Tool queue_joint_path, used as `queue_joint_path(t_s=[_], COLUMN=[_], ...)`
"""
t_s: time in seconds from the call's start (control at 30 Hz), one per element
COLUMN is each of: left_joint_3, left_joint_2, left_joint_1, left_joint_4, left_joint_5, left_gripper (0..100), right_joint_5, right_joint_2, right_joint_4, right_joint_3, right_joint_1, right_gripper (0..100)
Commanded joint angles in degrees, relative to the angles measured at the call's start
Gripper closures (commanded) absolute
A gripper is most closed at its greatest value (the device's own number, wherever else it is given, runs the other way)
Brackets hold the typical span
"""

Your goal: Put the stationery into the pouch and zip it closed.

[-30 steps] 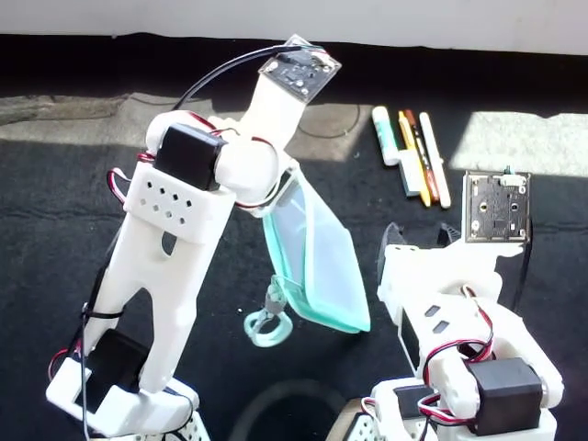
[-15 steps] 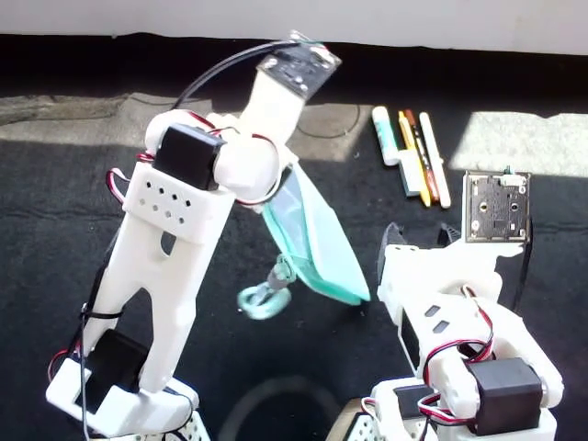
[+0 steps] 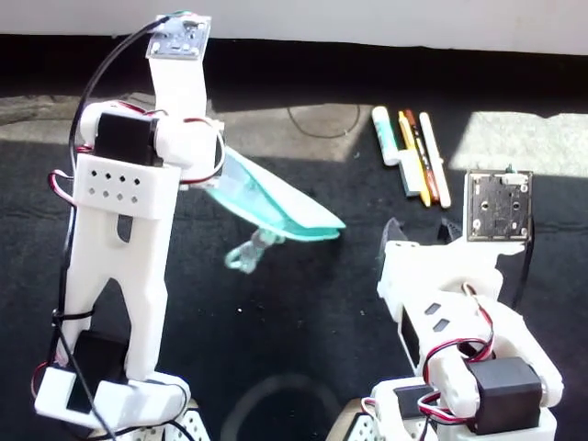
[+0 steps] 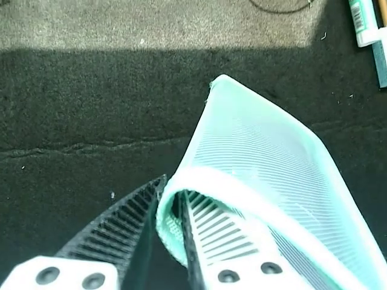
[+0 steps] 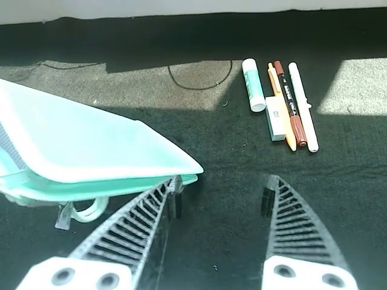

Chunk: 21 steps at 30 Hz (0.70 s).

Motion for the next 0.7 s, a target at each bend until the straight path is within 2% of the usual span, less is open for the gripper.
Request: queue_joint_path(t_s=[0.0, 0.13, 0.27, 0.4, 0.57, 0.67], left_joint_3=[3.8, 7.3, 7.3, 7.3, 7.3, 7.3], left_joint_2=[-0.8, -0.8, -0.8, -0.8, -0.7, -0.4], left_joint_1=[1.3, 3.6, 5.2, 5.7, 5.5, 5.5], left_joint_4=[0.8, 0.8, 0.7, 0.7, 0.7, 0.7], left_joint_5=[-2.5, -6.1, -6.8, -6.8, -6.8, -6.7], left_gripper=[99, 99, 99, 99, 99, 99], right_joint_5=[-0.4, -0.4, -0.7, -0.9, -6.2, -7.0], right_joint_2=[0.7, 0.7, 0.6, 0.7, 0.7, 0.7], right_joint_4=[-3.6, -3.9, 1.7, 1.7, -4.4, -5.0], right_joint_3=[-0.3, -0.4, -1.1, -0.2, 1.3, -0.8], right_joint_1=[0.2, -3.0, -15.6, -26.9, -29.1, -31.8], right_gripper=[78.2, 78.3, 78.3, 78.3, 78.3, 78.3])
